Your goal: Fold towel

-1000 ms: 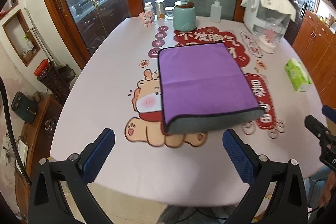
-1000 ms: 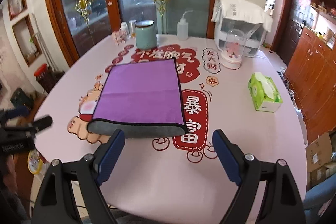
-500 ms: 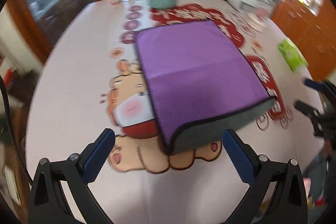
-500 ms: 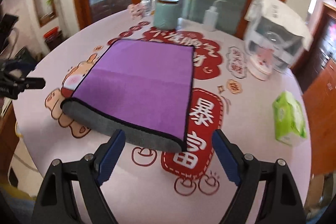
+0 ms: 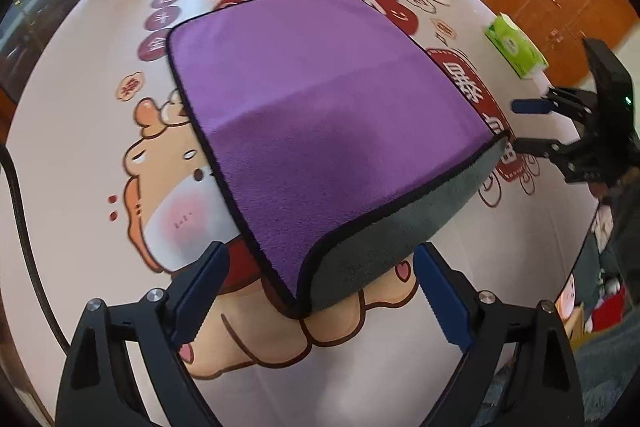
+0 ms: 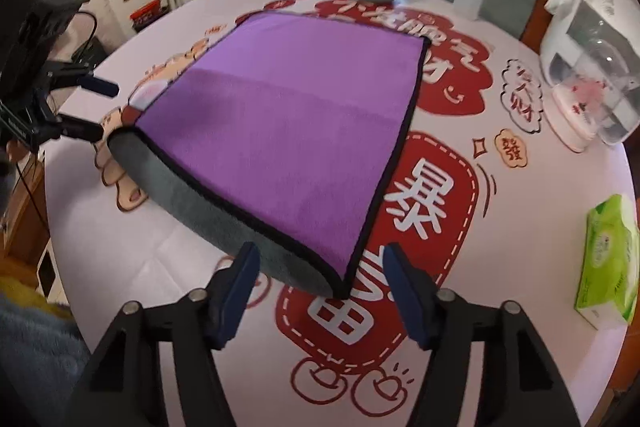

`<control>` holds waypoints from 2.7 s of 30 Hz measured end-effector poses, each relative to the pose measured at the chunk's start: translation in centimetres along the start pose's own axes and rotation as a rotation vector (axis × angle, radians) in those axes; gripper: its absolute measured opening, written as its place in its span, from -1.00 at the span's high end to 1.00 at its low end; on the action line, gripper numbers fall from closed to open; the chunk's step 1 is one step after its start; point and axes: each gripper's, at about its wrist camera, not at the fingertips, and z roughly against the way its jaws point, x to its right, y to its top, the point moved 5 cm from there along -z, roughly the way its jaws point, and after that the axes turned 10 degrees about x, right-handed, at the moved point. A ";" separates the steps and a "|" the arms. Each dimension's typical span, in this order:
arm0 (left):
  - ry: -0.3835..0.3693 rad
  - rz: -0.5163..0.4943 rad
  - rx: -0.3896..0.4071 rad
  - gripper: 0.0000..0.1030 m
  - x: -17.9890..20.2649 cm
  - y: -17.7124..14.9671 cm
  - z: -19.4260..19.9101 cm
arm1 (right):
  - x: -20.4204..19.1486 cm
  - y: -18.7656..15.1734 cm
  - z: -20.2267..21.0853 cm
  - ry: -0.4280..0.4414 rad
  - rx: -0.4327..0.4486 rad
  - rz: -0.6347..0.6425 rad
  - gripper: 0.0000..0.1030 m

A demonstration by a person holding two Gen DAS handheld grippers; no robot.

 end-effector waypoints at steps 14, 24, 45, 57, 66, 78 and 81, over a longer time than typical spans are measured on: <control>-0.130 -0.008 -0.099 -0.19 0.3 -0.2 -2.3 | 0.2 -0.8 -1.6 0.091 -0.066 0.040 0.30; -0.151 -0.019 -0.130 0.08 1.0 -0.6 -2.6 | 0.0 -1.2 -1.2 0.108 -0.069 0.077 0.63; -0.082 0.013 -0.147 0.83 -0.5 -1.4 -3.0 | -0.1 -1.3 -1.1 0.074 -0.051 0.105 0.76; 0.076 0.034 -0.029 0.88 -0.1 0.4 0.3 | -0.2 1.7 0.5 -0.058 0.053 0.101 0.88; 0.267 0.089 0.121 0.89 -3.2 6.7 3.4 | 1.2 9.9 2.1 -0.220 0.234 0.069 0.88; 0.419 0.175 0.222 0.89 -10.0 15.9 0.7 | 5.3 19.1 -3.7 -0.394 0.264 -0.032 0.88; 0.437 0.199 0.224 0.89 -11.4 17.1 -0.9 | 6.5 20.4 -6.4 -0.421 0.244 -0.074 0.88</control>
